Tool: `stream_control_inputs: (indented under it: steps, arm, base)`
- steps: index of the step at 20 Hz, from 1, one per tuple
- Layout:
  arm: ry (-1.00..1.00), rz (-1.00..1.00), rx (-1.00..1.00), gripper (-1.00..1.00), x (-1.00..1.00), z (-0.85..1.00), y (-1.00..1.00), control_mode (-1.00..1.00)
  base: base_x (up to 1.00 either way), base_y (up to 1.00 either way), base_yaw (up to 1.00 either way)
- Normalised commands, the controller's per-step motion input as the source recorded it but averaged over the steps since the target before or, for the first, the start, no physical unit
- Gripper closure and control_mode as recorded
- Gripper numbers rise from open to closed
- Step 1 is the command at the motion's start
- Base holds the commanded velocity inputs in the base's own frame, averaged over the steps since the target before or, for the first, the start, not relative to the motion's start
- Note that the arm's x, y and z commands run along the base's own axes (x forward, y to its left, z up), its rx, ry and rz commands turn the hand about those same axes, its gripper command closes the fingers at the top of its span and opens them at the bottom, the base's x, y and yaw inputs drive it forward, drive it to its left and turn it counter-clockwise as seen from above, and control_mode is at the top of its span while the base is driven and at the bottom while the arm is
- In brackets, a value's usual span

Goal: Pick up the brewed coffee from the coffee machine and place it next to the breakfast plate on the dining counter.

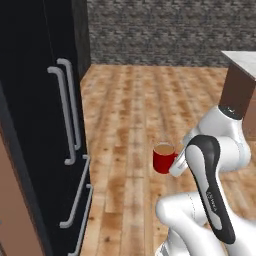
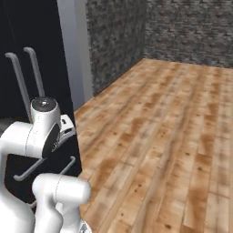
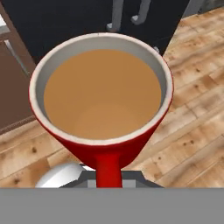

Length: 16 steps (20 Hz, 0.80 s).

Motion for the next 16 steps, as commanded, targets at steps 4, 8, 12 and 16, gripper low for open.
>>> stream_control_inputs:
  steps: [4, 8, 12, 16]
  arm:
    - [0.0, 0.0, 0.0, 1.0, 0.0, 0.0, 0.0, 1.0]
    - [0.0, 0.0, 0.0, 1.0, 0.0, 0.0, 0.0, 1.0]
    - [0.0, 0.0, 0.0, 1.0, 0.0, 0.0, 0.0, 1.0]
    - [0.0, 0.0, 0.0, 1.0, 0.0, 0.0, 0.0, 1.0]
  base:
    - [0.68, -0.58, -0.48]
    - [0.99, -0.37, -0.4]
    - [1.0, -0.28, -0.37]
    - [0.88, -0.2, -0.5]
